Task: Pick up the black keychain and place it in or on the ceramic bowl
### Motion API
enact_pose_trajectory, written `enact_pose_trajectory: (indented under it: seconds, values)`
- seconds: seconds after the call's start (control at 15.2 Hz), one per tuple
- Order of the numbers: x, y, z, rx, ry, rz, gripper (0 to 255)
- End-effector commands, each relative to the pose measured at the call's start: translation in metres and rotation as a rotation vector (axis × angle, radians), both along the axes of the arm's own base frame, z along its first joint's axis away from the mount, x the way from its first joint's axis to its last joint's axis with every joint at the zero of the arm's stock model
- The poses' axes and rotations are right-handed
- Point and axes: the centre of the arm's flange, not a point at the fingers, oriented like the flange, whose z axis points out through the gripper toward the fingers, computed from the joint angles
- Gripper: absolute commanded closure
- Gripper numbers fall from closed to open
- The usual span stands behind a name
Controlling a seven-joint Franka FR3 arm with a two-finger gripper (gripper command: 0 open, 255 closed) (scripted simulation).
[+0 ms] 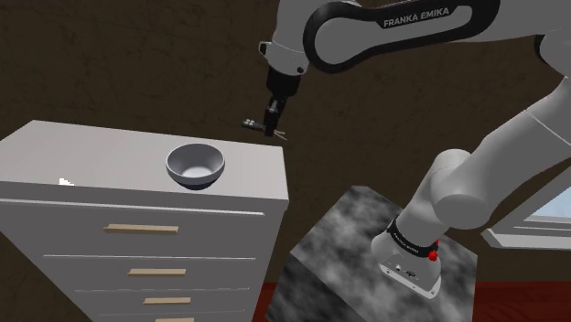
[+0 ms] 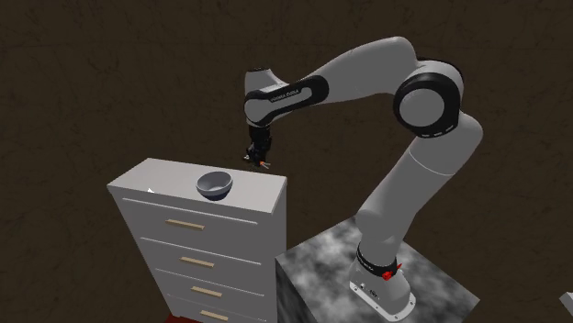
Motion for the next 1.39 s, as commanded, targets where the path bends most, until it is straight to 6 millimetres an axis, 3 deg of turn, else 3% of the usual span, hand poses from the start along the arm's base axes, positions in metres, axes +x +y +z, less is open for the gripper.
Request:
enact_pose_trajectory:
  seconds: [0.0,0.79,1.32]
  values:
    - [0.010,0.020,0.002,0.000,0.000,-0.001,255]
    - [0.086,0.157,0.010,0.000,0.000,-0.001,255]
    - [0.086,0.157,-0.032,0.000,0.000,-0.001,255]
